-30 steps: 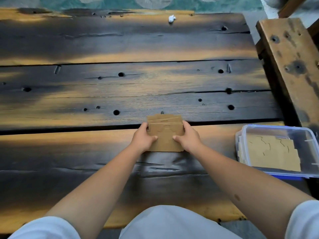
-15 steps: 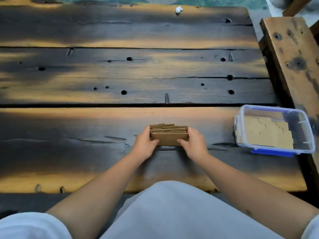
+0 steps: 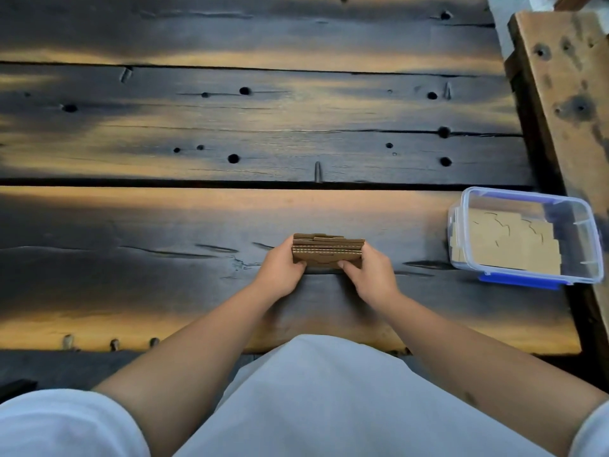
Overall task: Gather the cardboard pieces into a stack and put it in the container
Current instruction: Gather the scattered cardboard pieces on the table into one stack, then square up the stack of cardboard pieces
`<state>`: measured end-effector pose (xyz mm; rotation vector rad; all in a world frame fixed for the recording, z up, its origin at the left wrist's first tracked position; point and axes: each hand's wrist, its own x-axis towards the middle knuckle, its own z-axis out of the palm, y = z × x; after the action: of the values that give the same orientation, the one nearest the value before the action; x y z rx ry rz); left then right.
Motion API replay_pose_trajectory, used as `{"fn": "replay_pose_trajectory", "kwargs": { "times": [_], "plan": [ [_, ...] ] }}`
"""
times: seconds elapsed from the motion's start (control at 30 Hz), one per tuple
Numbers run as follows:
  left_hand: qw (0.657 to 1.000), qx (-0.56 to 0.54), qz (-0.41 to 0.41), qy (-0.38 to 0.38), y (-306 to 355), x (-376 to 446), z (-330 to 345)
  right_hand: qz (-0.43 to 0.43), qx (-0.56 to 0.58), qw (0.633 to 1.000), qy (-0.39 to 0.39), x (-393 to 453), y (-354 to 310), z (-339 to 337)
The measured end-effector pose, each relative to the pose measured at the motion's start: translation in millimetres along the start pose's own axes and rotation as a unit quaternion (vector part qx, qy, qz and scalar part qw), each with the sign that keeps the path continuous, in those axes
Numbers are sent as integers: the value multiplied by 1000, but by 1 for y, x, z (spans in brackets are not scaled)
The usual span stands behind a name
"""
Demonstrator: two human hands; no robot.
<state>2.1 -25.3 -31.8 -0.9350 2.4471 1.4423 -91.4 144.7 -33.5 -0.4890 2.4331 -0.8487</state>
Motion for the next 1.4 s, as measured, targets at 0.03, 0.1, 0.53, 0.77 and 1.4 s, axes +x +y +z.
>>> {"fn": "replay_pose_trajectory", "kwargs": {
  "times": [0.03, 0.1, 0.53, 0.77, 1.4],
  "plan": [
    [1000, -2, -2, -4, 0, 0, 1, 0, -9, 1000, -4, 0, 1, 0],
    [1000, 0, -3, -9, 0, 2, 2, 3, -27, 1000, -15, 0, 5, 2],
    [999, 29, 11, -24, -7, 6, -3, -62, -77, 993, -66, 8, 15, -8],
    [999, 18, 26, -17, -9, -1, -9, -53, -71, 991, -100, 7, 8, -12],
    [998, 27, 31, -41, -10, 2, -10, -136, 19, 991, 3, 0, -21, -85]
  ]
}}
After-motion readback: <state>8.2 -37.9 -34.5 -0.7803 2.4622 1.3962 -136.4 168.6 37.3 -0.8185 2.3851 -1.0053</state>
